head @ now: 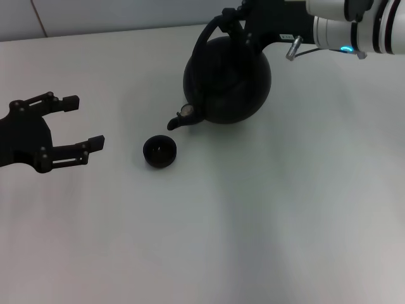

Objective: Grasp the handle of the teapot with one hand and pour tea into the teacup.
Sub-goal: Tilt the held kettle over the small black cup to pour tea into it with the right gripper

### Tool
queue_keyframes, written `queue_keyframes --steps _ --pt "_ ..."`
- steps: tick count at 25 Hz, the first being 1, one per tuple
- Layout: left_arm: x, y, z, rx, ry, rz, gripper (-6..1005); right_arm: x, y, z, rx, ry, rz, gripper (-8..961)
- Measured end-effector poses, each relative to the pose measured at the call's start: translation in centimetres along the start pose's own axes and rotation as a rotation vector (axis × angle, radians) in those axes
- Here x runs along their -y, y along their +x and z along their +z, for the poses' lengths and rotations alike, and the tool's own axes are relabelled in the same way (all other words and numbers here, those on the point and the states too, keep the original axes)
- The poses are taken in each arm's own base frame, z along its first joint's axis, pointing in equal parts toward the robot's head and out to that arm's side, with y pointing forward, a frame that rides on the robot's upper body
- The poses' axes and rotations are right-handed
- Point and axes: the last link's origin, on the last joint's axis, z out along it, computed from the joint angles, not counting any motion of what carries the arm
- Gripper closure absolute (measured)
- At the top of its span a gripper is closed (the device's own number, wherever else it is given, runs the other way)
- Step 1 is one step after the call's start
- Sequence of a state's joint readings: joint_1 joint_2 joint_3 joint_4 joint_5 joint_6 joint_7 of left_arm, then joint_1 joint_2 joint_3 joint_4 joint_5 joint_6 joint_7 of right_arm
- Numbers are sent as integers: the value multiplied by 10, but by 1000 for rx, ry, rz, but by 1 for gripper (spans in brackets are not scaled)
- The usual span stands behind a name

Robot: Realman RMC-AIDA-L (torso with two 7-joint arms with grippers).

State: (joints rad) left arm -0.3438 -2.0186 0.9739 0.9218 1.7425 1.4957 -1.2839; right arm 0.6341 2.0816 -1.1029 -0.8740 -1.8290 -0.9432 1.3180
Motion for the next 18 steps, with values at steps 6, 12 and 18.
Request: queue_keyframes --steps 6,12,18 --pt "0 0 0 0 0 0 137 1 -4 1 -4 -3 -22 818" --pt "1 0 -2 -2 9 7 138 -1 -11 4 -9 -20 -58 818" --pt "1 -1 -2 -2 10 9 138 -1 -17 6 -4 -24 -81 819"
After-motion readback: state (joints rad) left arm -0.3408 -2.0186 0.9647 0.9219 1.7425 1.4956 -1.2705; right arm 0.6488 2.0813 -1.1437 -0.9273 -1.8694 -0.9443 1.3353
